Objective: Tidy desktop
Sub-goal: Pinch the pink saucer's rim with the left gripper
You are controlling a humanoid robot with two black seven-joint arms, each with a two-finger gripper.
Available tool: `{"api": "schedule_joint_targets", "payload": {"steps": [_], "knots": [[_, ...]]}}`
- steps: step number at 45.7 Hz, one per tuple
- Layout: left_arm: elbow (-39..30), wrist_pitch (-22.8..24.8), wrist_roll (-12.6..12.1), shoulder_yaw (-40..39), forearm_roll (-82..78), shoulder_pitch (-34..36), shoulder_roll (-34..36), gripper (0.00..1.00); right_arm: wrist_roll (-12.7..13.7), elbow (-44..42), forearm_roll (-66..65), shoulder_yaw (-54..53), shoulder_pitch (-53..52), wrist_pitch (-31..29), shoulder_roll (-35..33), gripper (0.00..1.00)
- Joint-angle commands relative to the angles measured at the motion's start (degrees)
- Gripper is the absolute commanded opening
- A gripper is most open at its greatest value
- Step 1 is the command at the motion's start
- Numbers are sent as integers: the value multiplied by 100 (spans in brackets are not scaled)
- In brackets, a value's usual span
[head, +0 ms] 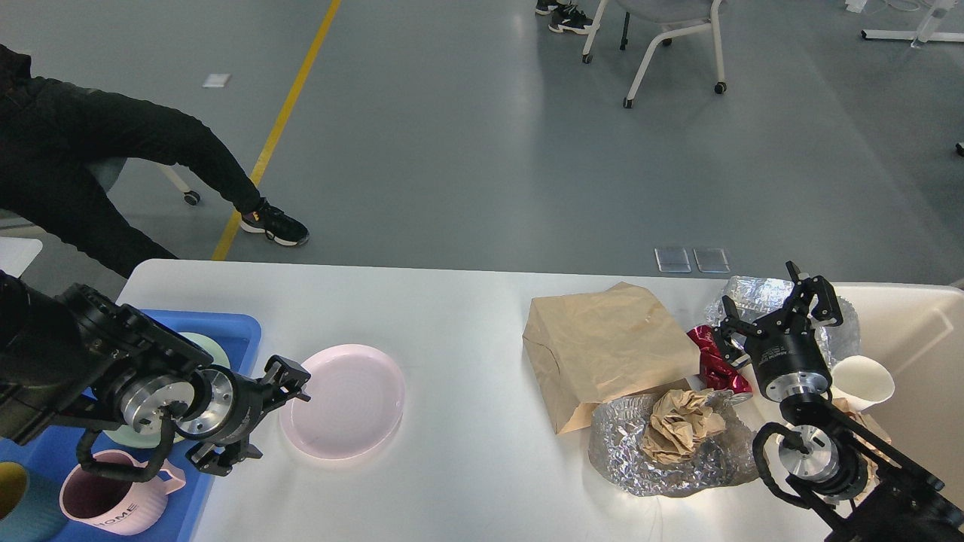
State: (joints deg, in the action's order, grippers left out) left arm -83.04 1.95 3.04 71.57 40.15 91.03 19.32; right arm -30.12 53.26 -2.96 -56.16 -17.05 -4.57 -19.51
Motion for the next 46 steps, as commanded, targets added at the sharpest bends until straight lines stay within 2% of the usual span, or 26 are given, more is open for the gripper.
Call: {"api": "schedule_joint_targets", "payload": {"steps": [1,12,20,25,29,33,46], "knots": [[332,-283,-23,-205,-25,-402,-51,94,-3,0,5,0,0,0,0,100],[543,-494,-23,-249,-34,-727,-7,94,6,0,-3,0,0,0,0,100],[798,-907,21,-539,-43,-1175,-103,92,6,0,-3,0,0,0,0,100],[886,-933,39,-583,-148,-1219,-103,92,-3,0,5,0,0,0,0,100],[912,-925,48,-644,-367,-1237,-103,88,6,0,-3,0,0,0,0,100],[912,-898,30,-688,-534,-1281,-95,76,6,0,5,0,0,0,0,100],[1000,-907,13,-741,-649,-1413,-112,67,-3,0,-3,0,0,0,0,100]]}}
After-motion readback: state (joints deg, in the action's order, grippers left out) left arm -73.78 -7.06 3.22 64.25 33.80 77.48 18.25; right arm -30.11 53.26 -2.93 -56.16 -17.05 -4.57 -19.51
